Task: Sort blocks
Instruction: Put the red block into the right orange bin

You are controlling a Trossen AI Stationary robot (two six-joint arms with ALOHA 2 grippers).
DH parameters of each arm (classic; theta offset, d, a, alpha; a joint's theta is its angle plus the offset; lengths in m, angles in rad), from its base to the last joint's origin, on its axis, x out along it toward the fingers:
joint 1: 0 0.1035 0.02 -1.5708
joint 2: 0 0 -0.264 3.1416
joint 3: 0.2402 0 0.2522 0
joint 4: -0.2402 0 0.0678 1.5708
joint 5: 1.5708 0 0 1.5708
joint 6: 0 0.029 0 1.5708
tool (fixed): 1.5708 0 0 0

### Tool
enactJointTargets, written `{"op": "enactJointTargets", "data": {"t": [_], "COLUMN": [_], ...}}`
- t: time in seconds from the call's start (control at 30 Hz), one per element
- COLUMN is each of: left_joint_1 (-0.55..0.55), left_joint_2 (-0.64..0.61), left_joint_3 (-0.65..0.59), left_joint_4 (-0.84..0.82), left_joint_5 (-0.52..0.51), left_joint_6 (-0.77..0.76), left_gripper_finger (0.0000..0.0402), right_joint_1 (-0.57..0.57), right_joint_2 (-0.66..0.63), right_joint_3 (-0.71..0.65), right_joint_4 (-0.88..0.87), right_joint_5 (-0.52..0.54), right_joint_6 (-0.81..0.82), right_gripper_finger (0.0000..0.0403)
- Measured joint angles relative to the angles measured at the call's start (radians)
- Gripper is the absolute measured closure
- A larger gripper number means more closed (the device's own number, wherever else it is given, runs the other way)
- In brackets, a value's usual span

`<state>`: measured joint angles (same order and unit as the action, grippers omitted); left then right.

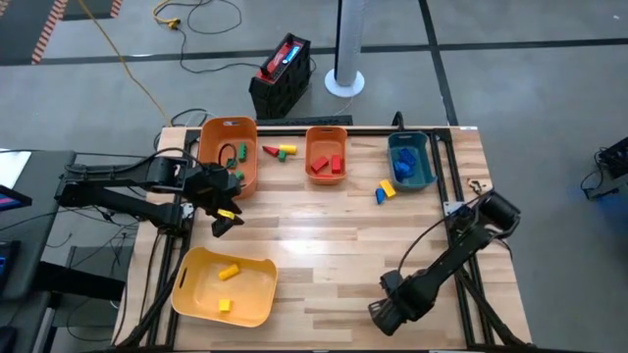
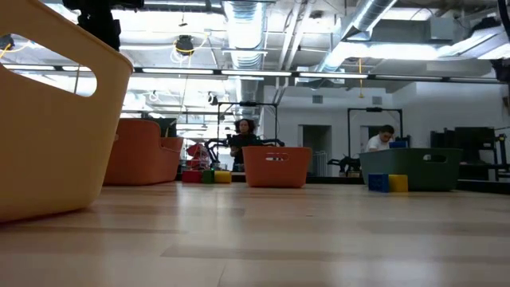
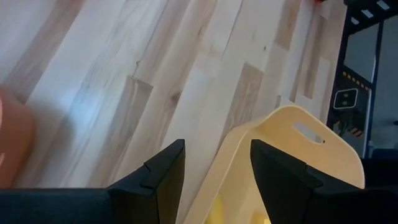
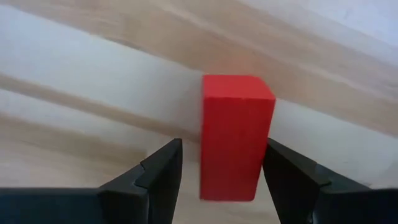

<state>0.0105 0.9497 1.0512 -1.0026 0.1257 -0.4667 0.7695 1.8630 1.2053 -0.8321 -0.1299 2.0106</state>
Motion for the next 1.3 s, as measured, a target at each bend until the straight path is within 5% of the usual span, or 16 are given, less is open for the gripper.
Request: {"op": "enactJointTargets", "data": {"t": [0.23, 0.53, 0.67, 0.97, 1.3], "left_joint_1": [0.0, 0.0, 0.0, 0.0, 0.0], "left_joint_2": [0.0, 0.0, 0.0, 0.0, 0.0], "left_joint_3": [0.0, 0.0, 0.0, 0.0, 0.0], "left_joint_4": [-0.013, -0.013, -0.013, -0.013, -0.003], "left_joint_5": [0.0, 0.0, 0.0, -0.051, -0.153], "left_joint_6": [0.02, 0.037, 0.037, 0.036, -0.051], "left_gripper_finger": [0.0223, 0.0223, 0.0223, 0.0223, 0.0223], "right_joint_1": [0.0, -0.058, -0.136, -0.434, -0.93], "right_joint_2": [0.008, 0.003, -0.017, -0.152, -0.326], "right_joint_3": [0.0, 0.0, 0.0, 0.0, 0.004], "right_joint_4": [-0.046, -0.048, -0.055, -0.154, -0.038], "right_joint_5": [0.027, 0.024, 0.035, 0.192, 0.261], "right_joint_6": [-0.018, -0.194, -0.352, -0.826, -1.424], "right_gripper_finger": [0.0181, 0.0294, 0.0299, 0.0286, 0.0287]}}
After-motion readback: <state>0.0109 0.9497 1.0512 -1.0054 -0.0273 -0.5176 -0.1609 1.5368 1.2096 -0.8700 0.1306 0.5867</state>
